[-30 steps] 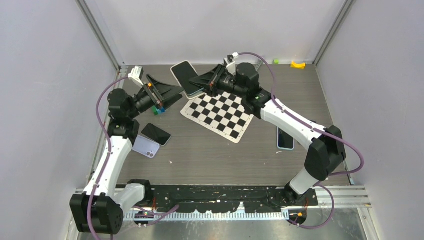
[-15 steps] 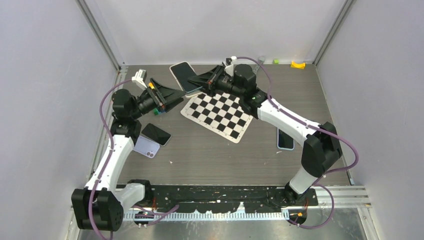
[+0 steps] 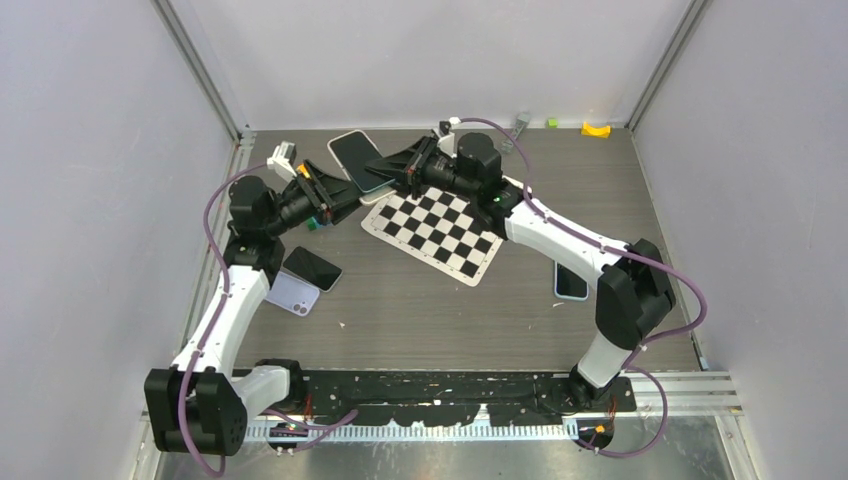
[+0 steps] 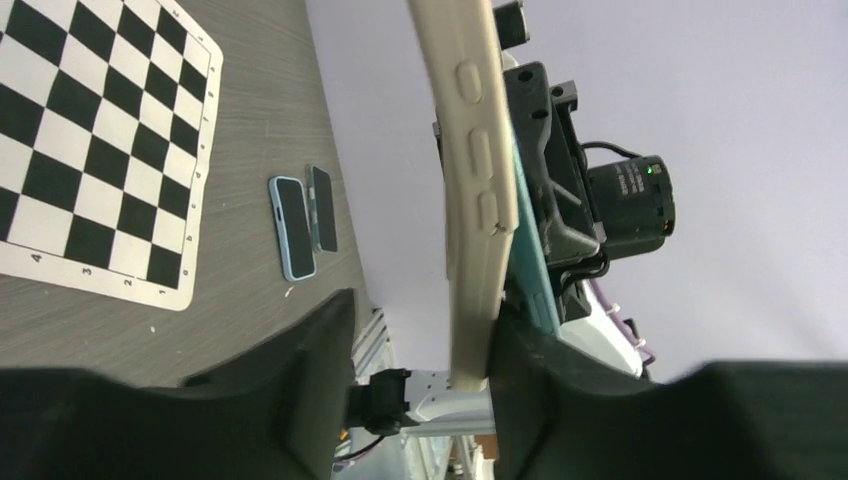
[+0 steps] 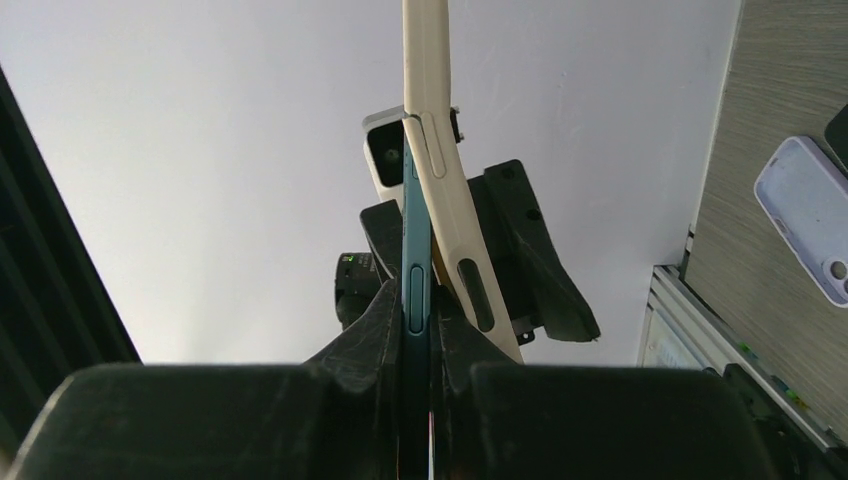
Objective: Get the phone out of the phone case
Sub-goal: Remove the phone case from the phone.
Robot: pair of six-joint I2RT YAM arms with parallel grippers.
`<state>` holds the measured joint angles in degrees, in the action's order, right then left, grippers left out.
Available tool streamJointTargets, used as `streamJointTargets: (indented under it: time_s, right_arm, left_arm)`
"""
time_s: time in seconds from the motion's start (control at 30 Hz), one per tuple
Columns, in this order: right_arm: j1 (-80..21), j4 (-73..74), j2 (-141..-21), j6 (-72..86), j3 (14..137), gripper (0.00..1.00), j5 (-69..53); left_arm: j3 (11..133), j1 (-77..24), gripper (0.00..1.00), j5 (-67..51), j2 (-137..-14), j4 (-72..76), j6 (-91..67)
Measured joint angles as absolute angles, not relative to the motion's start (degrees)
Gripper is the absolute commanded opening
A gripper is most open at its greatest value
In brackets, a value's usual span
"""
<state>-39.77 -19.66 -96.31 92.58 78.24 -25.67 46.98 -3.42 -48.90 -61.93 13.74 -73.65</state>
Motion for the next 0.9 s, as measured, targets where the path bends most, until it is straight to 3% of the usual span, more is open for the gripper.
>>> streamJointTargets:
  time_s: [0.13, 0.17, 0.57, 0.9]
  right_arm:
    - [-40.18, -17.58, -96.51, 90.45, 78.26, 0.0, -25.56]
    - [-40.23, -16.86, -96.55, 89.84, 78.24, 0.01, -25.47]
    - [-40.82, -9.13, -95.37, 77.45, 78.02, 0.01, -27.7]
    - [-40.86, -1.65, -86.83, 62.54, 73.12, 0.01, -26.61]
  left_arm:
    - [46.98, -3.53, 0.03, -47.48, -61.95, 12.19, -73.1]
    - [46.98, -3.62, 0.0, -47.22, -61.95, 11.64, -72.9]
    - [44.97, -4.01, 0.0, -38.04, -59.96, -7.22, -59.2]
    - [29.71, -3.09, 0.0, -31.94, -57.63, -18.44, -59.77]
